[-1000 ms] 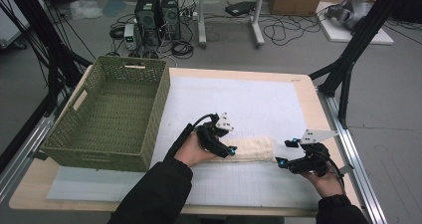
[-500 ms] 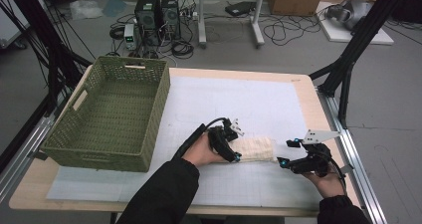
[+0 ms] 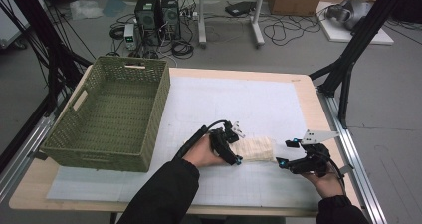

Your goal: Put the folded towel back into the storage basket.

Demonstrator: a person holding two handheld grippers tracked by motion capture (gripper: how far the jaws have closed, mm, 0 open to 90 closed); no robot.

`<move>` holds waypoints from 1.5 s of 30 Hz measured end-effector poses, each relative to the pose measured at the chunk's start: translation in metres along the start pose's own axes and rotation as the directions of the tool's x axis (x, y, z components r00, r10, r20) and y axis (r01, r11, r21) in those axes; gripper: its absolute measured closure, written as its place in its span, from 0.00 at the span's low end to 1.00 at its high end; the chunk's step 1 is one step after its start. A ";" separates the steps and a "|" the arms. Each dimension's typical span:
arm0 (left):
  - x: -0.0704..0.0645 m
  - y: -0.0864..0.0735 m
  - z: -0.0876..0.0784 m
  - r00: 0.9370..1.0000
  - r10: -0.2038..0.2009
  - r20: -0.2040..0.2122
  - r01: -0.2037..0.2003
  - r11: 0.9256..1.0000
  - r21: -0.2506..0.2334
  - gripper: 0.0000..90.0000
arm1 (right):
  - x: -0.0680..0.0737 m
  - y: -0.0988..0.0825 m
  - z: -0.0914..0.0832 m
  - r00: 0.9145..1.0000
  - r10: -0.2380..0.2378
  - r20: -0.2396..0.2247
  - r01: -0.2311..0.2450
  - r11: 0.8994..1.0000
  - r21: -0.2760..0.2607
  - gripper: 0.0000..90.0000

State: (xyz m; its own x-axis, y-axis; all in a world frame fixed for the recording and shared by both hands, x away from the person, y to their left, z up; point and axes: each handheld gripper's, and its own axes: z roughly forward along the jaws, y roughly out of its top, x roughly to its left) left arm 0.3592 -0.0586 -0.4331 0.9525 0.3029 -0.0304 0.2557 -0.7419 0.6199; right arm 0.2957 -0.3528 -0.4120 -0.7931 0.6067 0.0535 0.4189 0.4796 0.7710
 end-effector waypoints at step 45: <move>-0.008 0.004 -0.006 0.999 -0.040 -0.035 0.041 0.999 0.018 0.90 | -0.001 0.000 -0.001 1.000 0.001 0.027 0.000 1.000 -0.004 0.24</move>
State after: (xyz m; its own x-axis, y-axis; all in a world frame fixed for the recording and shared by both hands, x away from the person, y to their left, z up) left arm 0.3510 -0.0601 -0.4257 0.9351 0.3533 -0.0276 0.2974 -0.7398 0.6035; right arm 0.2958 -0.3537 -0.4108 -0.7808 0.6237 0.0369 0.4173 0.4766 0.7738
